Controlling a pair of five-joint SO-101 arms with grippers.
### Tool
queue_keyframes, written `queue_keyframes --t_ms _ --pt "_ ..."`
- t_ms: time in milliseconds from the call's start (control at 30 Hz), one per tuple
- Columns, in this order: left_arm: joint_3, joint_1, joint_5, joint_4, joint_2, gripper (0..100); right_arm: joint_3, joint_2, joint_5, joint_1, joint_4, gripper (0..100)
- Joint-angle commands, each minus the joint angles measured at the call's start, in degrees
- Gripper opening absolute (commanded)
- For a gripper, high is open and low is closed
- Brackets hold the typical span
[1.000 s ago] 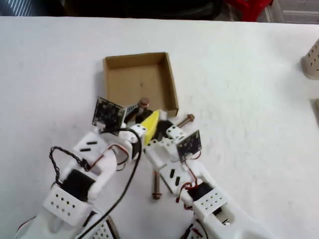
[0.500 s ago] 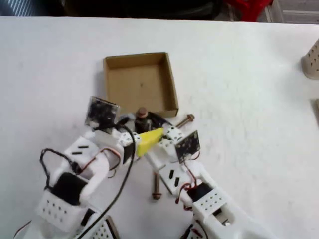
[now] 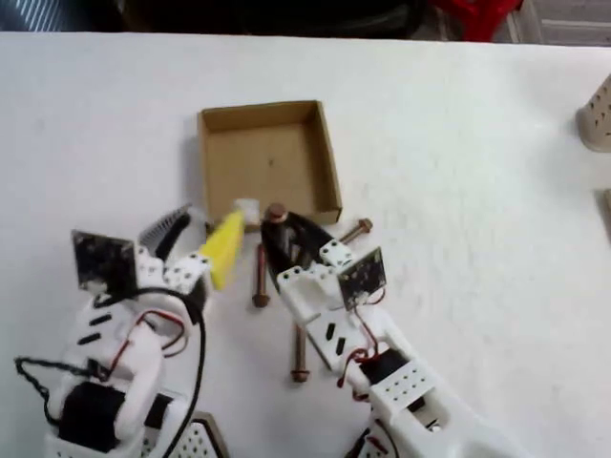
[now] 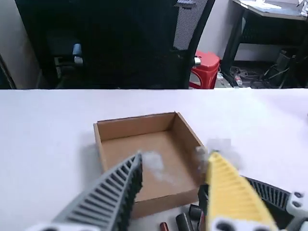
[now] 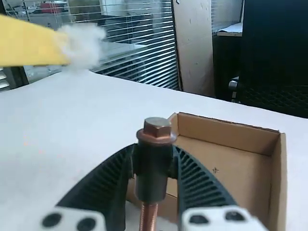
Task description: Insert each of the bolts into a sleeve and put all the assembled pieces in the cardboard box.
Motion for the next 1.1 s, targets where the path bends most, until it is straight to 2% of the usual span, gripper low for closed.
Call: queue_keyframes --t_ms 0,67,200,300,433,567,867,967,1067 --pt "-0.7 -2.2 0.9 -1.7 -0.2 1 0.4 -1.0 0.7 0.6 -0.5 1.7" --pt "-0.4 -3.8 1.0 -2.5 -0.2 4 0.4 -1.0 0.7 1.5 -0.5 1.7" --pt "-0.3 -10.4 1.0 -3.8 -0.1 2 -0.1 -1.1 0.7 4.0 0.3 1.7" --pt "1.9 -16.0 1.0 -3.6 -0.1 2 -2.4 -1.5 1.0 5.7 6.2 1.7" --pt "9.8 -20.1 1.0 -4.0 -0.1 2 -6.3 -1.5 1.1 10.2 12.8 1.7" --pt "16.7 -20.2 1.0 -4.2 -0.1 2 -11.0 -1.5 1.1 15.2 18.9 1.7" --pt "30.4 -20.1 0.4 -11.8 -0.2 3 -34.4 -0.8 1.1 18.0 51.3 1.7" --pt "30.9 -16.7 -5.5 -8.2 -0.2 3 -41.6 0.7 1.8 18.1 56.7 1.8" --pt "30.9 -13.6 -11.4 -5.0 -0.5 2 -49.0 6.6 8.1 18.2 58.8 1.8"
